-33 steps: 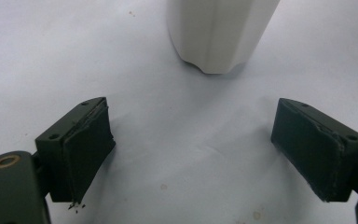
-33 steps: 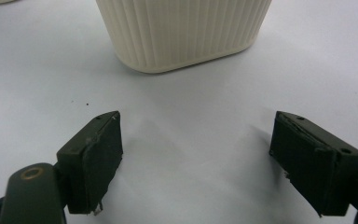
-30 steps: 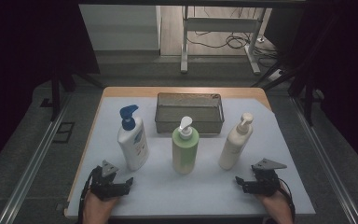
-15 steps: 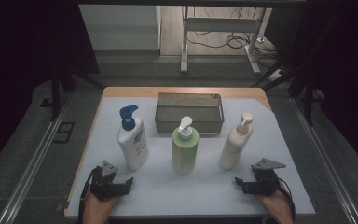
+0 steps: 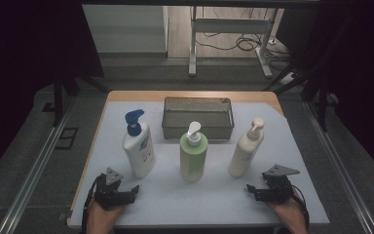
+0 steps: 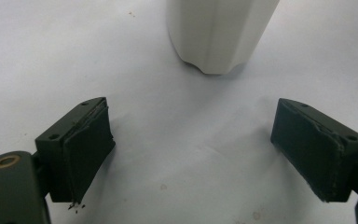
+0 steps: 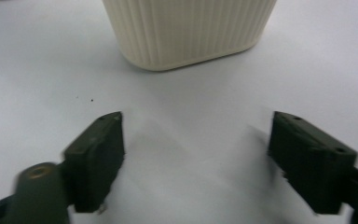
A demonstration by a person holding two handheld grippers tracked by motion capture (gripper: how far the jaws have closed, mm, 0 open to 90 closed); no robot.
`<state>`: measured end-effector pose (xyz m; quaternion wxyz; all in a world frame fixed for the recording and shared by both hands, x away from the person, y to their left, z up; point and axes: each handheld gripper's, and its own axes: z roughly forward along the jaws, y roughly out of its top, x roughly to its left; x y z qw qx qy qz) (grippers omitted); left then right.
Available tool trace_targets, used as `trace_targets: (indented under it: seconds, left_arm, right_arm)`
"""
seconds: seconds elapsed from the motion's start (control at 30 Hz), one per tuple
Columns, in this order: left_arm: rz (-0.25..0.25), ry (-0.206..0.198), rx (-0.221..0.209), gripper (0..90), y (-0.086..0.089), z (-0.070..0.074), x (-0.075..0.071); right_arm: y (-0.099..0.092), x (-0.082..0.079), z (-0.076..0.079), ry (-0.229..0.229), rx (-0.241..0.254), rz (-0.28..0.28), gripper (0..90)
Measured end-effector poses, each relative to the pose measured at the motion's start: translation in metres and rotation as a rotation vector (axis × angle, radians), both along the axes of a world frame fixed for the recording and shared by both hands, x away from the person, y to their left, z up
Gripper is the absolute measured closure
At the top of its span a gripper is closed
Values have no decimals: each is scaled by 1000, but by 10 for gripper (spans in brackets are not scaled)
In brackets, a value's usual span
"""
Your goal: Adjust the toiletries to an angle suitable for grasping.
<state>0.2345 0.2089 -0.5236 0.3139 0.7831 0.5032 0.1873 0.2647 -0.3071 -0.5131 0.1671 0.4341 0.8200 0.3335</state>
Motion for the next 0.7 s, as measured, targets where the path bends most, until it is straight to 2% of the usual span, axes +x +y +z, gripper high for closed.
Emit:
trace_targets:
  seconds: [0.07, 0.13, 0.23, 0.27, 0.37, 0.5, 0.7]
  left_arm:
    - [0, 0, 0, 120, 0, 0, 0]
    - [1, 1, -2, 120, 0, 0, 0]
    - [1, 1, -2, 120, 0, 0, 0]
    - [1, 1, -2, 120, 0, 0, 0]
    - [1, 1, -2, 120, 0, 0, 0]
    - [1, 1, -2, 120, 0, 0, 0]
    - [1, 1, -3, 120, 0, 0, 0]
  right_arm:
    - [-1, 0, 1, 1, 7, -1, 256]
    - [-3, 1, 5, -9, 20, -11, 339]
    - [-4, 1, 9, -25, 30, -5, 391]
    - [-5, 2, 12, -36, 30, -4, 456]
    - [-8, 4, 14, -46, 34, -8, 549]
    - [-12, 8, 15, -26, 102, -8, 653]
    - [-15, 13, 14, -39, 96, -28, 788]
